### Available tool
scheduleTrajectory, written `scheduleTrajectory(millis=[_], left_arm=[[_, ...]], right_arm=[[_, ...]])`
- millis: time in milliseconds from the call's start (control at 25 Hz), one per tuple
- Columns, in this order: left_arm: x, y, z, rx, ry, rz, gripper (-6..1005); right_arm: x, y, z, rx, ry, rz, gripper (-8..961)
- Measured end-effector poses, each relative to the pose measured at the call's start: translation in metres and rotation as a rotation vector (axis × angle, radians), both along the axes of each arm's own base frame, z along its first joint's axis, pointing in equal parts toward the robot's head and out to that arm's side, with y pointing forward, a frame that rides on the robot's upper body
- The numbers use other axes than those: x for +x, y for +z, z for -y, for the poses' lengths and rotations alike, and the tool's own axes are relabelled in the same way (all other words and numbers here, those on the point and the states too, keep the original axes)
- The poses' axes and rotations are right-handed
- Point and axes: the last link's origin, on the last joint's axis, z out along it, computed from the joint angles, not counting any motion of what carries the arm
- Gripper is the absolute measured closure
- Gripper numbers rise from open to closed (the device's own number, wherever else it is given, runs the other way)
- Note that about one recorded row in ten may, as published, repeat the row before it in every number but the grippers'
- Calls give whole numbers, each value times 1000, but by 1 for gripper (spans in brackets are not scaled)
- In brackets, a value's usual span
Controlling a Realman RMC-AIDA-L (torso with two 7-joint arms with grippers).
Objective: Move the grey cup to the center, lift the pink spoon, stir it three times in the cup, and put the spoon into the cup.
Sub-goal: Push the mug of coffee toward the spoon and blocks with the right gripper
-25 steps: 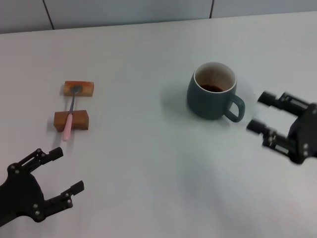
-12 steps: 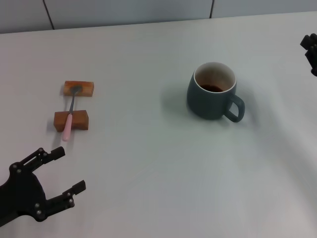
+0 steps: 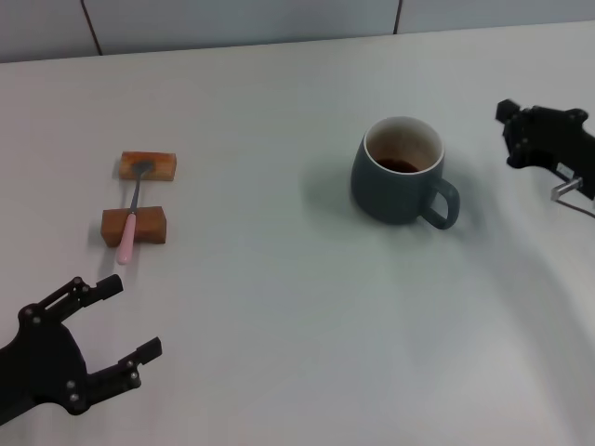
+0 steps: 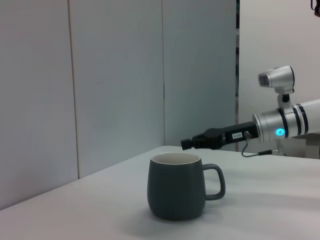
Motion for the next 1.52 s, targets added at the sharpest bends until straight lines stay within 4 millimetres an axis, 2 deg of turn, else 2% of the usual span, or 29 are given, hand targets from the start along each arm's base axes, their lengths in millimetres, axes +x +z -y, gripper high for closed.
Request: scheduleTrajectory(millis=[440, 1520], left_arm=[[1, 1, -2, -1, -7, 0, 155], [1, 1, -2, 2, -6, 0, 155]], right_arm=[[-11, -22, 3, -89, 41, 20, 955], [-74, -75, -11, -295, 179, -15, 953]])
